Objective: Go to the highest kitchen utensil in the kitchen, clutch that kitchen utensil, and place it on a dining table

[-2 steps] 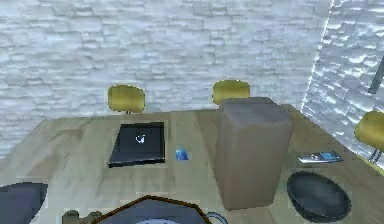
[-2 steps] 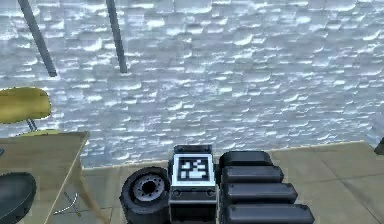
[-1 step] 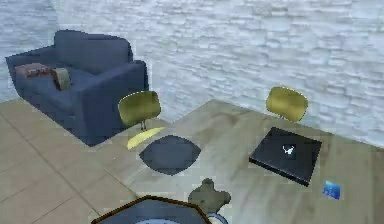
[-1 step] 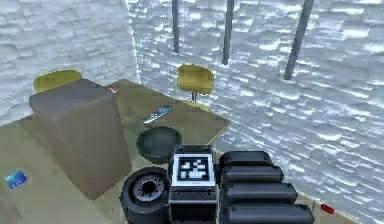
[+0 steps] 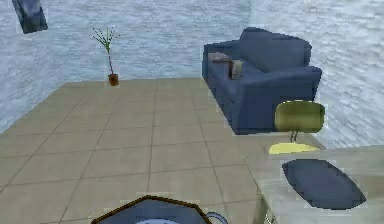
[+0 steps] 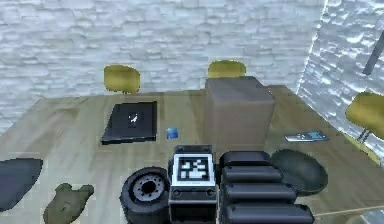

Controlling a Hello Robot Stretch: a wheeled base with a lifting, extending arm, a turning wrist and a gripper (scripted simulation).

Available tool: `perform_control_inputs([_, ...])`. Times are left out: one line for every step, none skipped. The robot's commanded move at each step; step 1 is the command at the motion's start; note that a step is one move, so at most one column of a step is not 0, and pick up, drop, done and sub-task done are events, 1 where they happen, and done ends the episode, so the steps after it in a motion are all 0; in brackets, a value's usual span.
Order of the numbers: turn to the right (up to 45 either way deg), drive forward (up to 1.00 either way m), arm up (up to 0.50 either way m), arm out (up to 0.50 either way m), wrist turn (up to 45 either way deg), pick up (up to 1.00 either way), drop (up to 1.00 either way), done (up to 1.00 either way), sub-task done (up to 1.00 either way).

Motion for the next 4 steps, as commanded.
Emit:
perform_control_inputs([-45.0,0.0,0.0,0.0,0.0,0.0,0.0,0.0,0.0])
perform_control_inputs([-39.0,0.0,0.0,0.0,0.0,0.0,0.0,0.0,0.0])
perform_control_inputs([45.0,0.0,0.0,0.0,0.0,0.0,0.0,0.0,0.0])
perform_control_inputs([45.0,0.0,0.0,0.0,0.0,0.0,0.0,0.0,0.0])
